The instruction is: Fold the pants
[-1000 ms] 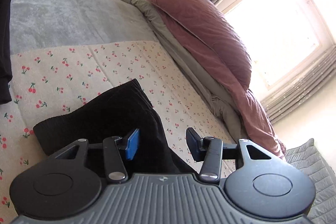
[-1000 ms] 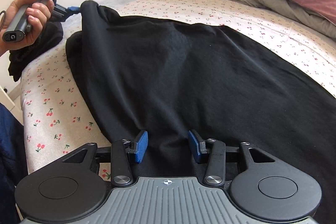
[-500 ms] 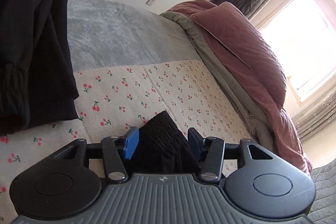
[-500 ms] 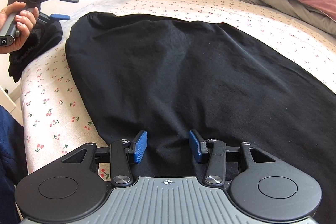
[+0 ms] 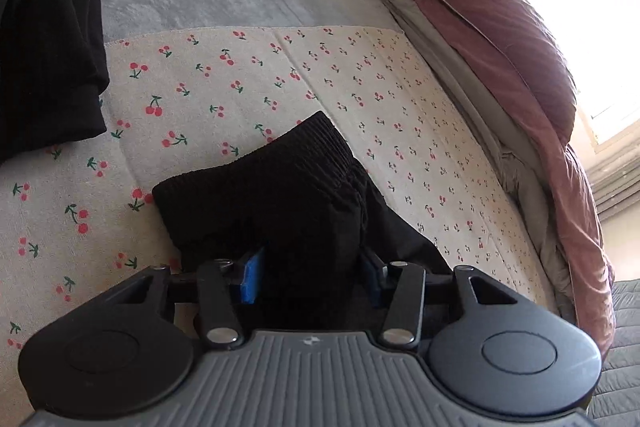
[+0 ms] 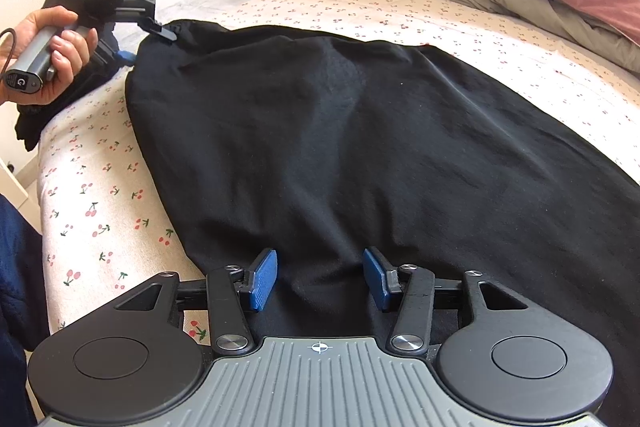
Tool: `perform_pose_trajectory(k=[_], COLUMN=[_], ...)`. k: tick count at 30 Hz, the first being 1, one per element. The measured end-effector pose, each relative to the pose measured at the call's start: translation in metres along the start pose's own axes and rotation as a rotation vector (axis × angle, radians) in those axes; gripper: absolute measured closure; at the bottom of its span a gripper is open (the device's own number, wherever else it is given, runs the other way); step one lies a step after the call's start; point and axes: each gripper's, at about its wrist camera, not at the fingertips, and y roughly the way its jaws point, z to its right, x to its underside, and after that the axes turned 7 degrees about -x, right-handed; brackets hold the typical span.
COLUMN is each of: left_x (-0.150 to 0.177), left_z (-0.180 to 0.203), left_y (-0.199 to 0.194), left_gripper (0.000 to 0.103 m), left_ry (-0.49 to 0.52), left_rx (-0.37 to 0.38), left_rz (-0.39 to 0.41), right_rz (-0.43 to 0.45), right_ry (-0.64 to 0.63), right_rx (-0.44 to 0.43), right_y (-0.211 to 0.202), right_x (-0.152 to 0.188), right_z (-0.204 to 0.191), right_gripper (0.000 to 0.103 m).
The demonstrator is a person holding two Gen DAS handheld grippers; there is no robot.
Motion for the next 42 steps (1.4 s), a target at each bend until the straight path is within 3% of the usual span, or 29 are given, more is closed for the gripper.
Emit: perform_pose_trajectory(k=[2,3,6,11,13,15,16,17,19,20,22,26,28,31,33,34,39,42], left_x=[0.000,0.000,0.002,0.031,0.049,0.060,0.058,0.051,0.016,0.003,-0.012,-0.014,-0.012,-0.013,-0.012,-0.012,-0.028,-0.036], left_z=[0.006,0.008,0.015,0.064,0.077,0.086,0.085,0.078,0.038,0.016,-0.010,-0.023,-0.022,-0.011,-0.003,-0.004,-0.049,-0.054], left_y=[0.000,0.000,-0.010,-0.043,-0.043,-0.032,-0.020,-0.014,-0.008,-0.011,-0.015,-0.013,-0.019,-0.032,-0.036,-0.038,-0.050,-0.051], left_gripper=[0.079,0.088,0.094,0.092,0.089,0.077,0.072,0.069,0.069,0.070,0.069,0.069,0.070,0.066,0.051,0.050,0.046,0.045], left_ry=[0.029,0.024,0.039,0.416,0.571,0.707,0.710,0.655,0.333,0.186,0.044,-0.029,-0.041,0.043,0.151,0.177,-0.086,-0.065], left_rx=[-0.054,-0.044,-0.024,-0.161,-0.260,-0.385,-0.446,-0.449,-0.312,-0.225,-0.101,-0.029,0.020,0.065,0.046,0.037,0.167,0.071], left_rz=[0.037,0.050,0.100,0.327,0.423,0.431,0.377,0.317,0.138,0.108,0.074,0.035,0.048,0.088,0.076,0.058,0.128,0.148], right_rz=[0.000,0.001,0.004,0.003,0.003,0.001,0.000,0.000,-0.001,-0.001,-0.002,-0.007,-0.013,-0.027,0.019,0.053,0.209,0.224], right_ry=[-0.002,-0.003,-0.002,-0.005,-0.006,-0.005,-0.006,-0.008,-0.010,-0.011,-0.013,-0.024,-0.042,-0.094,-0.123,-0.120,-0.085,-0.227], right_rx=[0.002,0.002,0.002,0.002,0.004,0.006,0.007,0.008,0.008,0.008,0.009,0.013,0.028,0.088,0.136,0.151,0.099,0.089], right_y=[0.001,0.001,0.000,0.000,0.001,0.001,0.001,0.001,0.001,0.001,0.001,0.002,0.001,-0.006,-0.020,-0.028,-0.042,-0.005], right_x=[-0.001,-0.001,0.000,0.000,0.000,-0.001,-0.001,-0.001,-0.001,0.000,0.000,-0.001,-0.001,-0.005,-0.009,-0.014,-0.054,-0.094], right_z=[-0.001,-0.001,-0.002,-0.002,-0.001,-0.002,-0.002,-0.002,-0.002,-0.002,-0.002,-0.003,-0.004,-0.011,-0.017,-0.020,-0.044,-0.094], right_gripper=[0.054,0.054,0.053,0.052,0.052,0.052,0.052,0.052,0.052,0.052,0.052,0.051,0.045,0.039,0.039,0.038,0.038,0.038])
